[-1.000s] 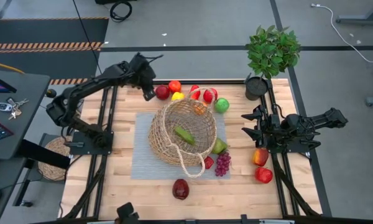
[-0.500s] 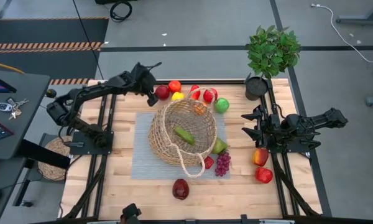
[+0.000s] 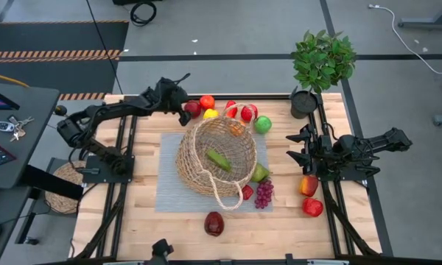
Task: Build produce basket
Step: Put the pomegranate into the mesh basket
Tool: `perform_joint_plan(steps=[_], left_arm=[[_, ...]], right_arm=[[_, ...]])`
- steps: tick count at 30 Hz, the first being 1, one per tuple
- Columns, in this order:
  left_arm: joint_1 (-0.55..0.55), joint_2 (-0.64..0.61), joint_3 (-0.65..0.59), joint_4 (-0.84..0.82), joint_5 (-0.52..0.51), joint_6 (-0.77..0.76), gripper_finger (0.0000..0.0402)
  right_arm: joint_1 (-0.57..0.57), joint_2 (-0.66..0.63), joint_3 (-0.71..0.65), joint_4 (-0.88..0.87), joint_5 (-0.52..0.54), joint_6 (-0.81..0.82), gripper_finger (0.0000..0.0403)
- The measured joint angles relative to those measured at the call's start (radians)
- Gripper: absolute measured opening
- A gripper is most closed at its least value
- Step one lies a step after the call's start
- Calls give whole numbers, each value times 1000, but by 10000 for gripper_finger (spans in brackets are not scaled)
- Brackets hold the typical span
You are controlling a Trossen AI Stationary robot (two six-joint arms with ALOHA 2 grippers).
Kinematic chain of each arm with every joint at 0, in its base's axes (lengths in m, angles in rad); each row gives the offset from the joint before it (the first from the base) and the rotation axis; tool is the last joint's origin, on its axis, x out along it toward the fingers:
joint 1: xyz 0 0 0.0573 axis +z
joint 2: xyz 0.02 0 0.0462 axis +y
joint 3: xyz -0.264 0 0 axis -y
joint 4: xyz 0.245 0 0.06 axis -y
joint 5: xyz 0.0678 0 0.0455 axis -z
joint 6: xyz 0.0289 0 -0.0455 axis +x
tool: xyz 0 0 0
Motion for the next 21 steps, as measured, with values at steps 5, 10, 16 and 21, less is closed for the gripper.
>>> perform_joint_plan(steps=[5, 10, 16, 21], left_arm=[[2, 88, 0, 34, -2, 7, 357], [2, 133, 4, 69, -56, 66, 357], [3, 143, 3, 93, -41, 67, 357], [3, 143, 4, 70, -45, 94, 357]], right_arm=[[0, 0, 0, 0, 0, 0, 275], [0, 0, 0, 0, 0, 0, 275], [0, 0, 0, 0, 0, 0, 275], [0, 0, 0, 0, 0, 0, 275]])
